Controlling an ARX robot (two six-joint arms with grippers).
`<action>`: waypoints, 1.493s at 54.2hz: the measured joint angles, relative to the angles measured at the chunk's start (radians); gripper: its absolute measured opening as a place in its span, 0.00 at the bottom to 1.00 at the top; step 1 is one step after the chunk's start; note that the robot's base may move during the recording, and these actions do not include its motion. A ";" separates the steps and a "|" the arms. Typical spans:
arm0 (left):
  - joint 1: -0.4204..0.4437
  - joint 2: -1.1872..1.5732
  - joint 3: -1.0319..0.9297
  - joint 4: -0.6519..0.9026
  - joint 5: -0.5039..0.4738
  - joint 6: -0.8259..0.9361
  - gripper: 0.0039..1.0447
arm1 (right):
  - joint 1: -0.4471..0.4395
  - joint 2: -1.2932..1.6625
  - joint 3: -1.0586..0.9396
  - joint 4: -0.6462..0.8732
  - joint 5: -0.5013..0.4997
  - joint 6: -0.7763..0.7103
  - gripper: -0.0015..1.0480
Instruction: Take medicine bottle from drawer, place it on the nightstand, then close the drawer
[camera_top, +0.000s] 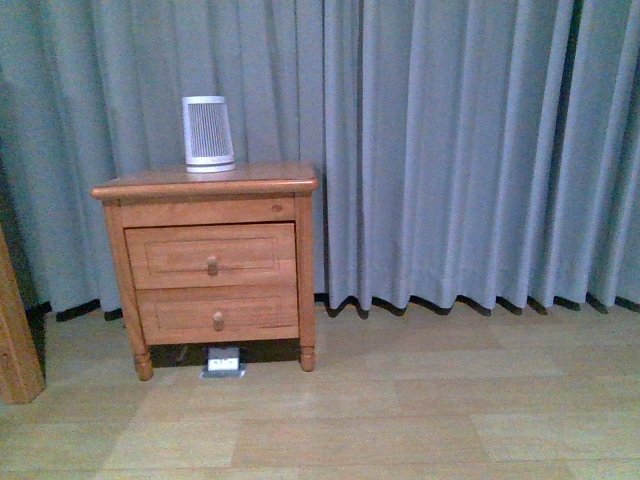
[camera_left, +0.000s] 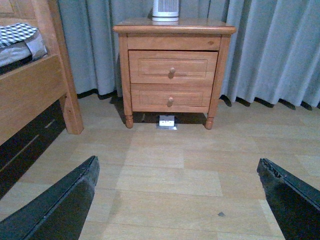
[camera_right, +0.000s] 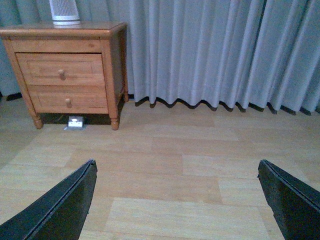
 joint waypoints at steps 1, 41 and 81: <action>0.000 0.000 0.000 0.000 0.000 0.000 0.94 | 0.000 0.000 0.000 0.000 0.000 0.000 0.93; 0.000 0.000 0.000 0.000 0.000 0.000 0.94 | 0.000 0.000 0.000 0.000 0.000 0.000 0.93; -0.015 0.019 0.016 -0.050 -0.066 -0.025 0.94 | 0.000 0.001 0.000 0.000 0.000 0.000 0.93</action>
